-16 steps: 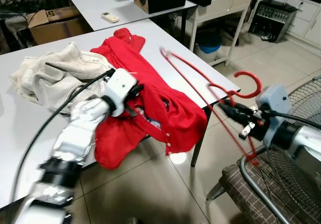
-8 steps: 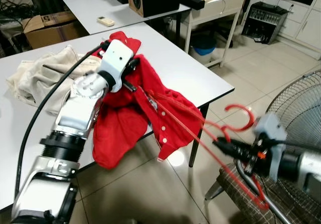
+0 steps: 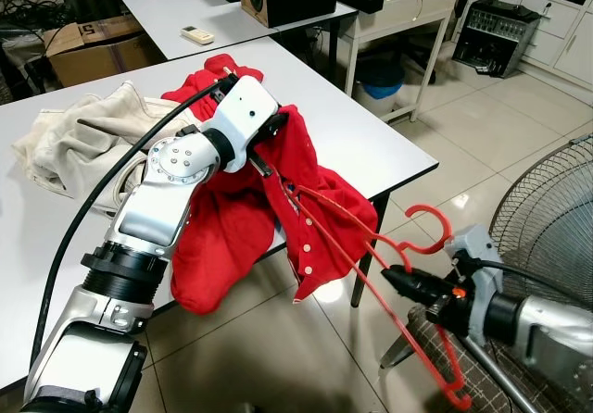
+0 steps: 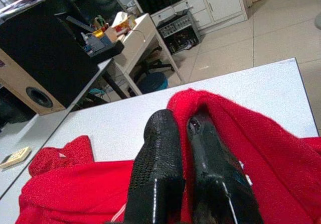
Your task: Hang hanger
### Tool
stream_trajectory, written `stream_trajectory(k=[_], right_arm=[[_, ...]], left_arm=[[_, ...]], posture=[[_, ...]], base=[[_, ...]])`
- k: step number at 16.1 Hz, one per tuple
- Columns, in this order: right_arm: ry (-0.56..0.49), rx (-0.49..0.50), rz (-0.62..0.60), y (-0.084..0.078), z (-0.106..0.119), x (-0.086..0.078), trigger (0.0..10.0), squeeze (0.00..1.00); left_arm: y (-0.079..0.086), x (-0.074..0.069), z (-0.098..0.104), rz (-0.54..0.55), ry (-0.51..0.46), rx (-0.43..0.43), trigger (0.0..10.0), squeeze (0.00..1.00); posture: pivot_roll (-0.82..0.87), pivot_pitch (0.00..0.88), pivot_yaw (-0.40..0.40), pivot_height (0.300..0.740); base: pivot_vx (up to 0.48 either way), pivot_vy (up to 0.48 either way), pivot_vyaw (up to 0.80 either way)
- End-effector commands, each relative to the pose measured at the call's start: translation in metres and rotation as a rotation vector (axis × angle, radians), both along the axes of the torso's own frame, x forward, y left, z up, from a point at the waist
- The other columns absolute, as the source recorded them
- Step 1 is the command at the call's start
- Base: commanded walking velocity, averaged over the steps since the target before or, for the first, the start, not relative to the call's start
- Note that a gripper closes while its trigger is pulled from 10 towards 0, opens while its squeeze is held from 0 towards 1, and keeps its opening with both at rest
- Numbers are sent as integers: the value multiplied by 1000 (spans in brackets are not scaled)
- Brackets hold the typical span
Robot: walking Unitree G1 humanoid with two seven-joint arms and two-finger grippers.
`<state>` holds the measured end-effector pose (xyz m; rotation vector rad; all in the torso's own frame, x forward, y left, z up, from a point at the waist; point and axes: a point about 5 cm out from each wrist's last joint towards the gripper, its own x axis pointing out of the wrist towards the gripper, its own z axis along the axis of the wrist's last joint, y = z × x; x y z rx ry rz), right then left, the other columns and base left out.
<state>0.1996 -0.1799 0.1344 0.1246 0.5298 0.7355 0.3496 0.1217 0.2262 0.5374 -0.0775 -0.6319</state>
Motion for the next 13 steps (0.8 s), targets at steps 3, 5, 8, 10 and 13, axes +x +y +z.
stream_trajectory(k=[3, 5, 8, 10, 13], right_arm=[[-4, 122, -40, 11, 6, 2, 10000, 0], [-4, 172, -51, 16, 8, 4, 10000, 0], [79, 238, -179, 19, 1, 22, 10000, 0], [141, 267, -313, 9, -8, 37, 10000, 0], [52, 156, -387, -7, 4, 81, 10000, 0]], left_arm=[[-8, -3, 2, -34, -8, 14, 0, 0], [-15, -5, -1, -66, 3, 16, 0, 0], [-21, -8, -3, -100, 11, 22, 0, 0], [2, 2, 6, -8, -25, 21, 0, 0], [55, 17, 23, 192, -105, 37, 0, 0]], posture=[[-209, 36, 61, 740], [-209, 36, 62, 740], [-211, 39, 66, 740], [-212, 38, 65, 740], [-208, 38, 56, 740]], base=[[0, 0, 0], [0, 0, 0], [0, 0, 0], [0, 0, 0], [0, 0, 0]])
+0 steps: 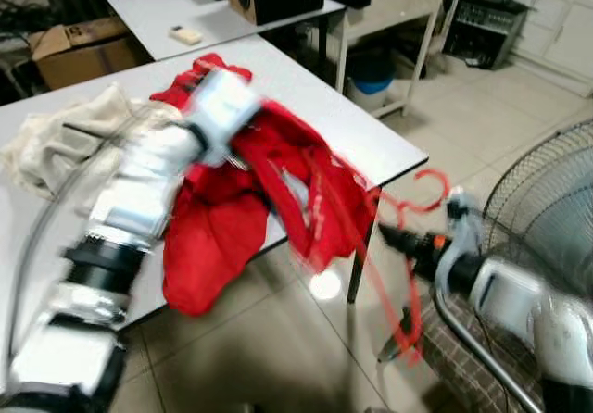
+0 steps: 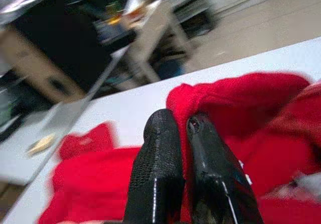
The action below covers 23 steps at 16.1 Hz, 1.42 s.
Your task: Hang hanger
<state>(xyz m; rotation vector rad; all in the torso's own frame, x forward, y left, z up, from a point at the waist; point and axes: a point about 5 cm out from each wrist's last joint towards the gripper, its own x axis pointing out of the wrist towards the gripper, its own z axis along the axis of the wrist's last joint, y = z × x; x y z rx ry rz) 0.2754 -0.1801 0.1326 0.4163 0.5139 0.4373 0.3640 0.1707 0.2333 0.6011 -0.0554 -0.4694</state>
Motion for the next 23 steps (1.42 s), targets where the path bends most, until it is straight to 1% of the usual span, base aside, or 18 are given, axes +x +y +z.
stream_trajectory(k=[1, 2, 3, 4, 5, 6, 7, 9, 10, 12, 15, 16, 17, 19, 20, 21, 22, 23], right_arm=[[-98, -61, -73, -11, 18, 21, 10000, 0], [-283, -96, -147, -16, 57, 52, 10000, 0], [-469, -30, -97, -3, 104, 68, 10000, 0], [-498, -12, -52, 5, 114, 69, 10000, 0], [-437, -62, 126, 26, 98, 61, 10000, 0], [-355, -109, 212, 34, 76, 53, 10000, 0], [-190, -166, 286, 38, 34, 36, 10000, 0], [-135, -167, 261, 34, 20, 31, 10000, 0], [-91, -175, 226, 28, 9, 26, 10000, 0], [-28, -169, 160, 18, -6, 16, 10000, 0], [3, -116, 129, 16, -11, 7, 10000, 0], [-5, -102, 116, 16, -11, 5, 10000, 0], [-98, -94, 59, 10, 0, 11, 10000, 0], [-227, 12, -4, 1, 26, 18, 10000, 0], [-248, 26, 27, 1, 33, 14, 10000, 0], [-219, -9, 187, 9, 31, -5, 10000, 0], [-219, -9, 187, 9, 31, -5, 10000, 0], [-185, -111, 361, 11, 20, -29, 10000, 0]], left_arm=[[15, 5, 24, 64, -105, -7, 0, 0], [32, 7, 47, 125, -209, -13, 0, 0], [45, 3, 71, 174, -328, -55, 0, 0], [47, 1, 76, 183, -353, -63, 0, 0], [44, -4, 67, 150, -317, -68, 0, 0], [37, -9, 50, 119, -263, -80, 0, 0], [12, -22, 9, 54, -140, -133, 0, 0], [-1, -28, -5, 34, -100, -175, 0, 0], [-12, -31, -14, 31, -79, -211, 0, 0], [-21, -30, -15, 26, -74, -234, 0, 0], [-23, -26, -1, 24, -112, -267, 0, 0], [-21, -23, 6, 34, -129, -299, 0, 0], [-18, -21, 14, 51, -152, -338, 0, 0], [-13, -17, 22, 78, -163, -382, 0, 0], [-13, -16, 21, 82, -155, -374, 0, 0], [-14, -13, 15, 92, -125, -362, 0, 0], [-14, -13, 15, 92, -125, -362, 0, 0], [-13, -9, 8, 128, -98, -370, 0, 0]], posture=[[-204, 38, 49, 740], [-199, 40, 38, 740], [-189, 39, 20, 740], [-182, 41, 8, 740], [-173, 44, -7, 740], [-163, 48, -16, 740], [-162, 55, -17, 740], [-167, 58, -10, 740], [-171, 61, -4, 740], [-178, 63, 8, 740], [-179, 62, 23, 740], [-178, 61, 28, 740], [-178, 62, 32, 740], [-175, 59, 35, 740], [-176, 57, 36, 740], [-176, 56, 39, 740], [-176, 56, 39, 740], [-177, 54, 43, 740]], base=[[0, 0, 0], [0, 0, 0], [0, 0, 0], [0, 0, 0], [0, 0, 0], [0, 0, 0], [0, 0, 0], [0, 0, 0], [0, 0, 0], [0, 0, 0], [0, 0, 0], [0, 0, 0], [0, 0, 0], [0, 0, 0], [0, 0, 0], [0, 0, 0], [0, 0, 0], [0, 0, 0]])
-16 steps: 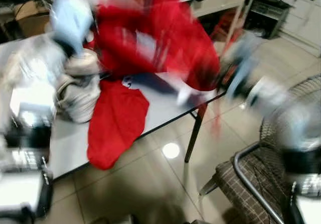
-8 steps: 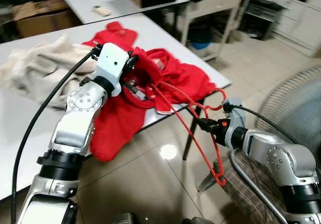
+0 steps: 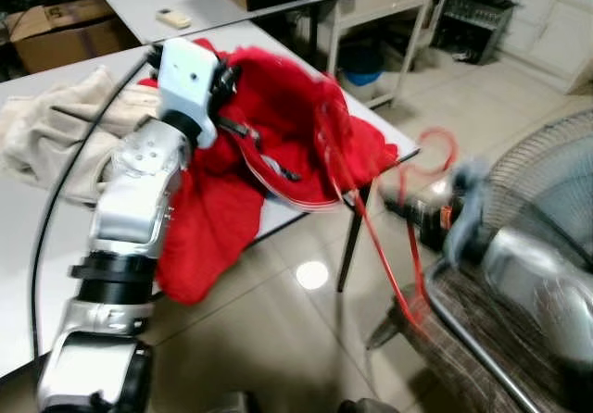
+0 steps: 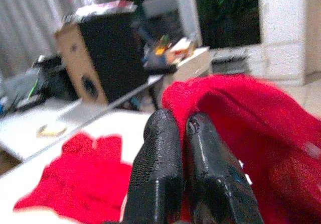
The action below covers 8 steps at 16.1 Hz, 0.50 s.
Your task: Hang hanger
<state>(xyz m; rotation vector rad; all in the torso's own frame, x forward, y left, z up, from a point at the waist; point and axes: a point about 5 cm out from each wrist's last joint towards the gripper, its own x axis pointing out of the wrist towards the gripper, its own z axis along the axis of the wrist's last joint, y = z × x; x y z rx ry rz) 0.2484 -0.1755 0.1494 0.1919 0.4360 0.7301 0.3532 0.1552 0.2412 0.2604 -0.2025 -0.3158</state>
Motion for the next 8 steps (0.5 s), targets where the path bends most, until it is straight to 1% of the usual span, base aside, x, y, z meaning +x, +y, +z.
stream_trajectory(k=[1, 2, 3, 4, 6, 7, 8], right_arm=[[-8, -22, 101, 6, 2, -11, 10000, 0], [-4, -18, 125, 5, 4, -18, 10000, 0], [8, -13, 118, 4, 4, -20, 10000, 0], [49, -22, 127, 5, -3, -25, 10000, 0], [72, -42, 138, 6, -9, -29, 10000, 0], [75, 0, 98, 8, -11, -25, 10000, 0], [91, 63, 41, 9, -12, -19, 10000, 0]], left_arm=[[3, 3, -2, 34, 20, -7, 0, 0], [3, 4, -4, 40, 26, -9, 0, 0], [3, 5, -3, 37, 25, -11, 0, 0], [1, 5, -1, 31, 23, -16, 0, 0], [-1, 6, 0, 22, 19, -19, 0, 0], [-4, 6, 1, 7, 15, -19, 0, 0], [-6, 5, 1, -5, 14, -18, 0, 0]], posture=[[-179, 52, 44, 740], [-185, 50, 48, 740], [-186, 49, 48, 740], [-188, 44, 48, 740], [-190, 41, 49, 740], [-190, 40, 49, 740], [-190, 37, 48, 740]], base=[[0, 0, 0], [0, 0, 0], [0, 0, 0], [0, 0, 0], [0, 0, 0], [0, 0, 0], [0, 0, 0]])
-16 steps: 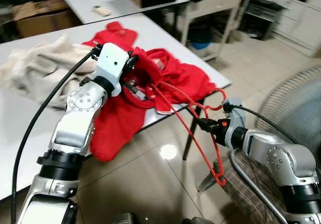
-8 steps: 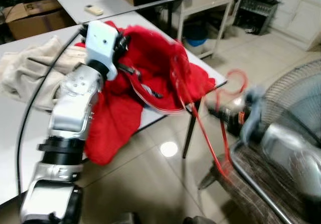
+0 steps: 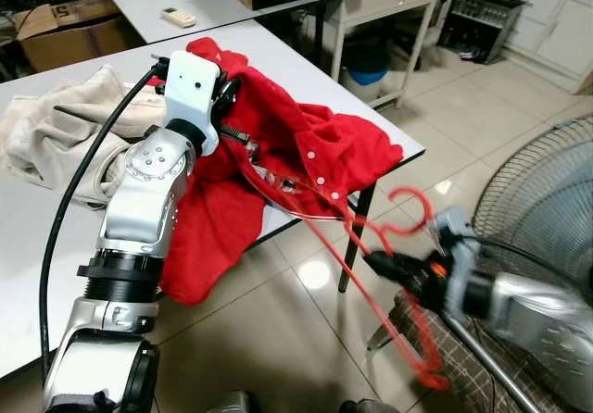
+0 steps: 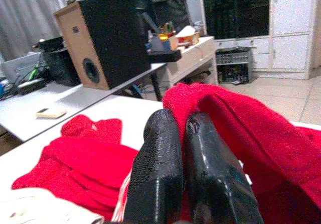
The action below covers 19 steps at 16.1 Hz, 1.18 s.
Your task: Hang hanger
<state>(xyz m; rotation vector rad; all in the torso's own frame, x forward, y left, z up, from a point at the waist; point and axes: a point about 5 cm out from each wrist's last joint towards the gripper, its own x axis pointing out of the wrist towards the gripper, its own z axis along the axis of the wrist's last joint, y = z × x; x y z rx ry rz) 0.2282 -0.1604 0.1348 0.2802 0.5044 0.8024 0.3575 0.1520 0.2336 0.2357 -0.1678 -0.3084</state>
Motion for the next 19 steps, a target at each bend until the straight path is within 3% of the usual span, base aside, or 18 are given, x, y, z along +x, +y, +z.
stream_trajectory(k=[1, 4, 8, 12, 13, 15, 17, 18, 19], right_arm=[[23, 23, -62, -5, 0, 6, 10000, 0], [116, 177, -112, 5, -12, 20, 10000, 0], [244, 265, -160, 13, -25, 40, 10000, 0], [316, 341, -143, 21, -27, 46, 10000, 0], [346, 373, -187, 20, -29, 50, 10000, 0], [380, 437, -263, 16, -28, 55, 10000, 0], [356, 565, -401, 2, -18, 56, 10000, 0], [325, 587, -472, -8, -13, 59, 10000, 0], [276, 622, -617, -29, -3, 65, 10000, 0]], left_arm=[[-3, 0, 10, -18, -27, 2, 0, 0], [-5, 0, 12, -33, -36, 12, 0, 0], [-8, 0, 10, -43, -33, 28, 0, 0], [-7, -1, 9, -40, -33, 50, 0, 0], [-5, -1, 9, -34, -34, 55, 0, 0], [-2, -1, 9, -19, -38, 57, 0, 0], [14, -2, 9, 29, -52, 89, 0, 0], [20, -3, 6, 33, -47, 125, 0, 0], [30, -7, -1, 36, -29, 185, 0, 0]], posture=[[-190, 36, 47, 740], [-191, 36, 48, 740], [-183, 37, 36, 740], [-173, 43, 24, 740], [-173, 43, 23, 740], [-168, 47, 18, 740], [-164, 51, 19, 740], [-166, 52, 23, 740], [-168, 53, 30, 740]], base=[[0, 0, 0], [0, 0, 0], [0, 0, 0], [0, 0, 0], [0, 0, 0], [0, 0, 0], [0, 0, 0], [0, 0, 0], [0, 0, 0]])
